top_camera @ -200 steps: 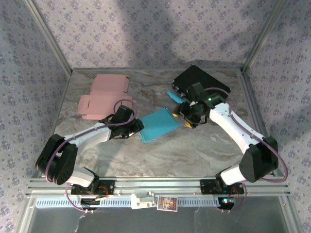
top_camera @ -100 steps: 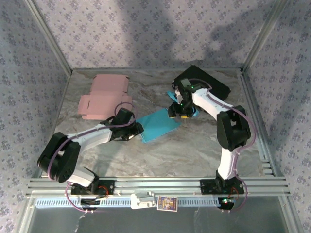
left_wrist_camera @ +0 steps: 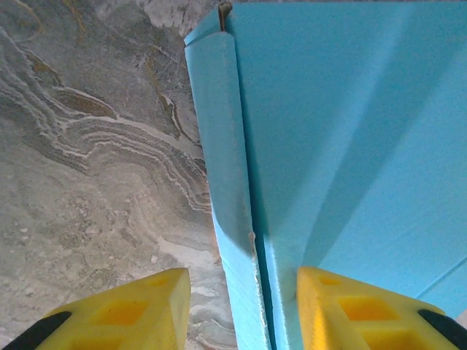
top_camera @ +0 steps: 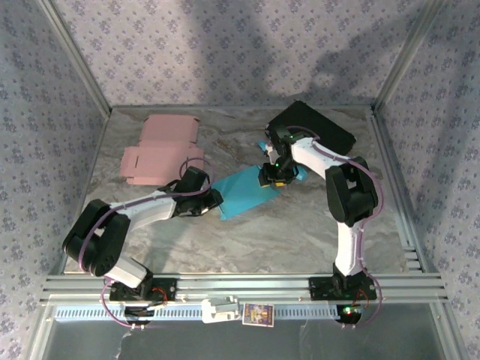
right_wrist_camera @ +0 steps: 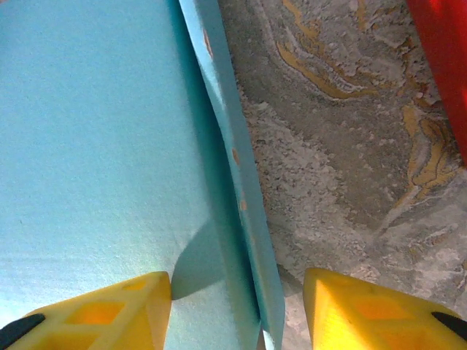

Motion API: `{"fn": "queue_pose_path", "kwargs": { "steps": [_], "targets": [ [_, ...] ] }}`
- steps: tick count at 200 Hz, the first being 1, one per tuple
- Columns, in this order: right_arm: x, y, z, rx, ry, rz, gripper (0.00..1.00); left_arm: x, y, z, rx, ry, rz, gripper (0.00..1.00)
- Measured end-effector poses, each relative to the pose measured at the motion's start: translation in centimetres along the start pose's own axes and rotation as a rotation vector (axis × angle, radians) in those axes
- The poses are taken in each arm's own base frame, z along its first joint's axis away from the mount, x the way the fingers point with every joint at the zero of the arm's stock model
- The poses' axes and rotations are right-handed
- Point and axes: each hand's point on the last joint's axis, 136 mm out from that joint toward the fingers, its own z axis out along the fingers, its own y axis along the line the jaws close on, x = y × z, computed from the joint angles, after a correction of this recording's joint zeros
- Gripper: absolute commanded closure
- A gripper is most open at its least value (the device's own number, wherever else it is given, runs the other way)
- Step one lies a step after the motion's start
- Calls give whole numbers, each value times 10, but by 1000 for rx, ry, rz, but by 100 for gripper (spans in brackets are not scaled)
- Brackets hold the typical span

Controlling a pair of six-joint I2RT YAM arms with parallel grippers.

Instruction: Fold the paper box

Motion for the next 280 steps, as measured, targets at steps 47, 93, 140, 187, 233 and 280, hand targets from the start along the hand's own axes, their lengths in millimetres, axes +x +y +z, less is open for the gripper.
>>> {"fn": "queue_pose_path", "kwargs": {
  "steps": [47, 93, 140, 187, 233, 280],
  "targets": [
    [1, 1, 4, -15, 2, 0, 55, -1, -2, 0, 9, -5, 2, 65],
    [4, 1, 9, -25, 5, 0, 62, -1, -3, 0, 18, -4, 6, 70],
    [5, 3, 10, -38, 7, 0, 67, -1, -4, 0, 20, -4, 16, 77],
    [10, 5, 8, -51, 10, 6, 66, -1, -3, 1, 19, -4, 26, 78],
    [17, 6, 8, -67, 23, 24, 66, 1, 0, 1, 10, -3, 38, 73],
    [20, 6, 7, -77, 26, 36, 65, 1, 4, 1, -12, -1, 63, 73]
  ]
}}
